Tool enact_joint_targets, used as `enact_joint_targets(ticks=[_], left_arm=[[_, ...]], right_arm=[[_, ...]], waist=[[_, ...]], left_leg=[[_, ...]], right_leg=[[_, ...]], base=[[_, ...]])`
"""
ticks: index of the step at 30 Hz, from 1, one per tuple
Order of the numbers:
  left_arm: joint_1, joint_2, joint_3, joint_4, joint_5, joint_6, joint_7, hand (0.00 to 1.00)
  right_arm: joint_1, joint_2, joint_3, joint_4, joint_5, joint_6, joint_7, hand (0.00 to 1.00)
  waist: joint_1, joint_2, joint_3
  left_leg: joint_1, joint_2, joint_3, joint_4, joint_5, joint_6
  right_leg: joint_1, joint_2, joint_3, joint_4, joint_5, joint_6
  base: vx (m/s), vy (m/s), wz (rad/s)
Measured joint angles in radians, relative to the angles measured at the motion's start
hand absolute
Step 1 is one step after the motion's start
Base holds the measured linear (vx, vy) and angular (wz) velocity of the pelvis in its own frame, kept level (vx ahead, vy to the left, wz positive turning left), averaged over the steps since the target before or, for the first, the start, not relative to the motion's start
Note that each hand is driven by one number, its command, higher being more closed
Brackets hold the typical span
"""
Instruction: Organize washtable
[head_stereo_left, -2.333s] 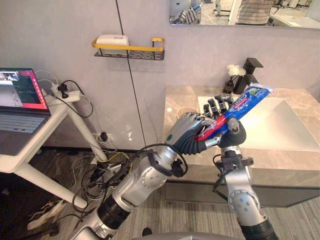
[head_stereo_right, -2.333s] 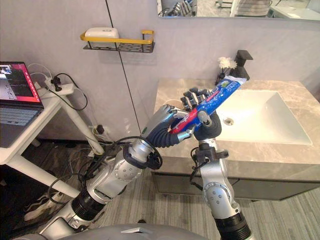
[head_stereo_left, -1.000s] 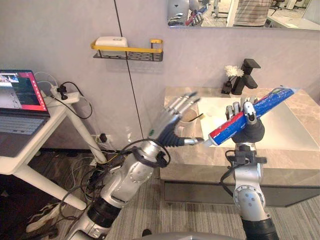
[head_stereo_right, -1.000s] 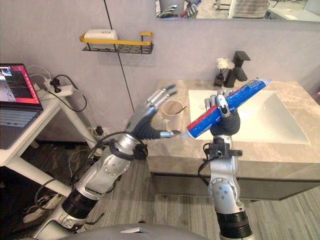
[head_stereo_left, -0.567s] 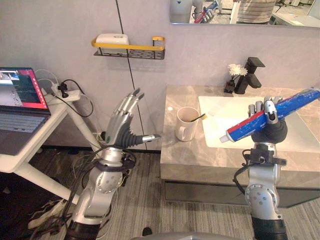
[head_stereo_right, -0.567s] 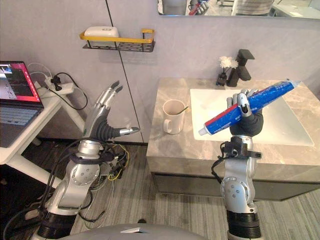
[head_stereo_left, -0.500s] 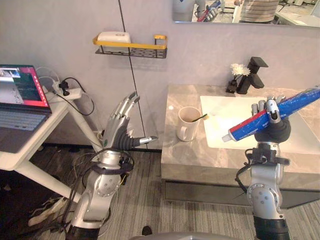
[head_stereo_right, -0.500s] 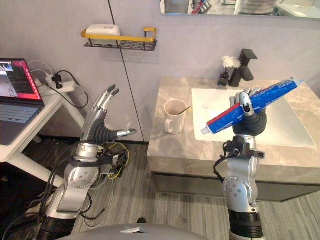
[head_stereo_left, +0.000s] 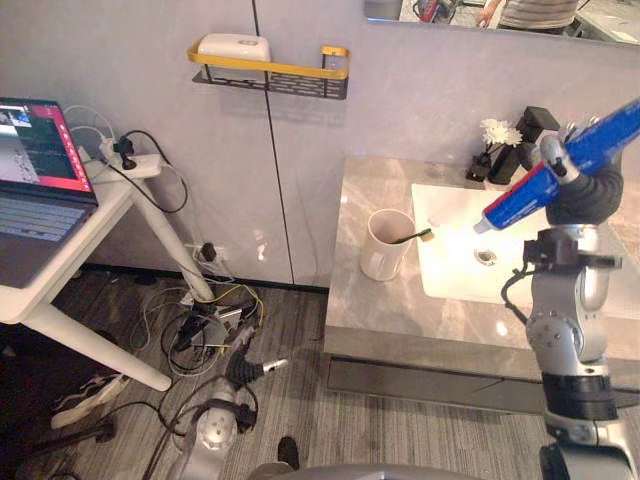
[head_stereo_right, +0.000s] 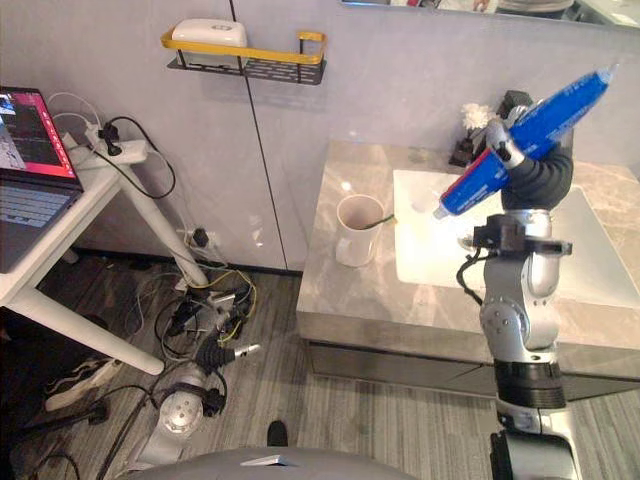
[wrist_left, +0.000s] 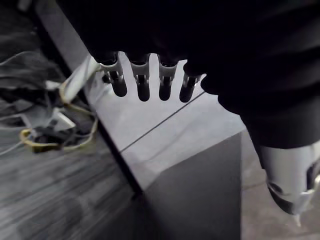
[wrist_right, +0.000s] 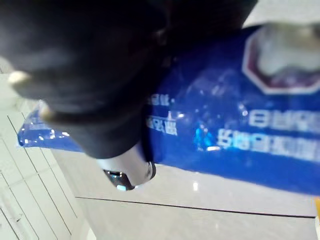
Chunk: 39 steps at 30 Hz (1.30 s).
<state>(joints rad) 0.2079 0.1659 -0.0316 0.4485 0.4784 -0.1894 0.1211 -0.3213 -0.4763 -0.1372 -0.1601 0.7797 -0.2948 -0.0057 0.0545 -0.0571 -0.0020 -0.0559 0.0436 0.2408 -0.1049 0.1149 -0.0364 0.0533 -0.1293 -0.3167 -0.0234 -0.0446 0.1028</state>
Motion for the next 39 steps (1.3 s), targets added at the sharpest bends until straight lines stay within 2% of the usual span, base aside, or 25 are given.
enact_joint_targets(ticks=[7,11,16,19,23,30,39], left_arm=[[0.000,-0.013,-0.007,0.177,-0.005,0.033,-0.026,0.00],[0.002,-0.016,-0.007,0.234,-0.023,0.044,-0.031,0.00],[-0.017,-0.016,0.006,0.292,-0.039,0.069,-0.029,0.00],[-0.019,-0.015,0.008,0.296,-0.039,0.069,-0.028,0.00],[-0.019,-0.015,0.009,0.297,-0.039,0.069,-0.028,0.00],[-0.019,-0.016,0.008,0.297,-0.044,0.070,-0.024,0.00],[-0.023,-0.018,0.008,0.297,-0.044,0.071,-0.021,0.00]], right_arm=[[-0.093,-0.027,-0.013,0.049,-0.066,-0.001,-0.040,1.00],[-0.109,-0.027,-0.009,0.085,-0.103,0.000,-0.053,1.00],[-0.129,-0.026,0.052,0.118,-0.142,0.026,-0.056,1.00],[-0.129,-0.024,0.071,0.125,-0.143,0.046,-0.052,1.00],[-0.133,-0.022,0.092,0.125,-0.143,0.046,-0.053,1.00],[-0.133,0.029,0.098,0.124,-0.156,0.047,-0.063,1.00],[-0.184,0.056,0.107,0.120,-0.183,0.046,-0.074,1.00]], waist=[[0.003,-0.003,0.000],[0.010,-0.016,0.006],[0.010,-0.026,0.011],[0.011,-0.027,0.012],[0.013,-0.027,0.012],[0.015,-0.027,0.012],[0.032,-0.031,0.015]], left_leg=[[0.001,0.007,0.002,0.000,0.000,0.000],[0.000,0.012,0.002,0.000,0.000,0.000],[-0.002,0.013,0.001,0.000,0.001,0.000],[-0.005,0.013,0.001,0.000,0.001,0.000],[-0.006,0.014,0.000,0.000,0.001,0.000],[-0.007,0.017,-0.001,0.000,0.001,-0.001],[-0.009,0.018,-0.001,0.000,0.001,-0.001]], right_leg=[[0.000,0.004,0.001,0.000,0.001,-0.001],[0.000,0.009,0.001,-0.003,0.002,-0.003],[-0.001,0.011,0.001,-0.006,0.003,-0.004],[-0.003,0.011,0.001,-0.006,0.003,-0.004],[-0.004,0.013,0.001,-0.007,0.003,-0.004],[-0.004,0.015,0.001,-0.010,0.004,-0.005],[-0.001,0.018,0.000,-0.022,0.008,-0.009]], base=[[-0.01,-0.001,-0.01],[0.00,0.000,0.00],[0.00,0.000,0.00],[0.00,0.000,0.00],[0.00,0.000,0.00],[0.00,0.000,0.00],[0.00,0.000,0.00]])
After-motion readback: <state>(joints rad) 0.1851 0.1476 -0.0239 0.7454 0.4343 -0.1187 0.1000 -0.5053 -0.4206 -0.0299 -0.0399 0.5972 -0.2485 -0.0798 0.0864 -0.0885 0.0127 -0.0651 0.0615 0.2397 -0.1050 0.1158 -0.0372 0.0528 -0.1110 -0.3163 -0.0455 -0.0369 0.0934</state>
